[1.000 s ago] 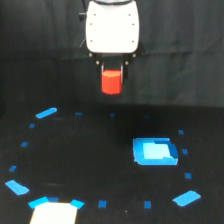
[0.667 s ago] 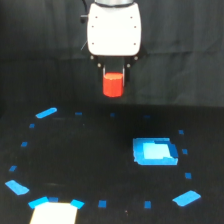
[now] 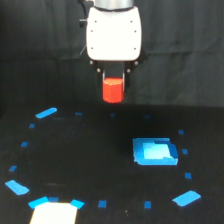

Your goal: Pick up the red object from the table

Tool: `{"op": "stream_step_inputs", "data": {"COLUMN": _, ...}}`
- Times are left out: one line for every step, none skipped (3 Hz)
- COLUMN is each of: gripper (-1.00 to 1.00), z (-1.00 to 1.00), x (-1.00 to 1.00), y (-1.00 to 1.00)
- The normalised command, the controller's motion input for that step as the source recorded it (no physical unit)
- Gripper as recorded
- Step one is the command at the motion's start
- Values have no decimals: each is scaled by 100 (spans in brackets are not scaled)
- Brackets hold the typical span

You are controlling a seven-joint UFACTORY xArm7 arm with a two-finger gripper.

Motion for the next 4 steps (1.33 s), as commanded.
{"op": "stream_step_inputs", "data": {"gripper": -95, "z": -42, "x": 14, "y": -8}}
{"op": "stream_step_inputs", "data": {"gripper": -95, "z": 6, "x": 27, "y": -39}}
{"op": "stream_step_inputs", "data": {"gripper": -100, "z": 73, "x": 44, "y": 72}}
{"op": "stream_step_inputs", "data": {"gripper": -100, "z": 46, "x": -6, "y": 61}}
